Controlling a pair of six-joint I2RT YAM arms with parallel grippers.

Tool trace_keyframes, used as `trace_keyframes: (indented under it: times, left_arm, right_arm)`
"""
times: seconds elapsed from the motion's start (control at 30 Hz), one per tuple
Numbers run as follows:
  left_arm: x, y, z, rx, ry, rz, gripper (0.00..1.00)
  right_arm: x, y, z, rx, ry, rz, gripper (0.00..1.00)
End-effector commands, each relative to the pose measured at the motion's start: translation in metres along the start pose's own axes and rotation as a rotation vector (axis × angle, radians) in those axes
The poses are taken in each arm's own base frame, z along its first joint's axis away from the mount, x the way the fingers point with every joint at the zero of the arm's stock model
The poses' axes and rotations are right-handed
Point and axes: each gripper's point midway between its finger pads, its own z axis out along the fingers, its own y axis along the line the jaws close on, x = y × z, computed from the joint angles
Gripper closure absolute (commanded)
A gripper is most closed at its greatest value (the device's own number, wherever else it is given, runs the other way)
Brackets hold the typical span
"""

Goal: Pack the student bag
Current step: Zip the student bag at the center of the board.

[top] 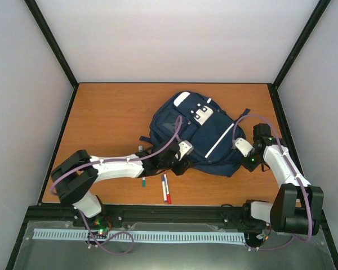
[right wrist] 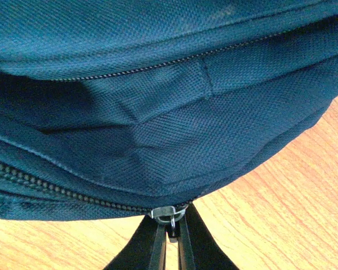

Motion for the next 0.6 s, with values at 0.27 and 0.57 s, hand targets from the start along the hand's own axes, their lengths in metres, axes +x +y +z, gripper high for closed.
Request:
trace_keyframes:
  times: [0.27,0.57]
  left_arm:
    - [-0.009,0.064,-0.095,-0.445,-0.065,-0.634,0.14]
    - [0.003,0.090,-0.068,-0.472,-0.021,-0.707,0.10]
  right_arm:
    - [-0.004,0.009,-0.013,-0.028,-0.055,-0.021,0.97]
    - [0.003,0.030,-0.011,-0.072,-0.058,-0.064,0.97]
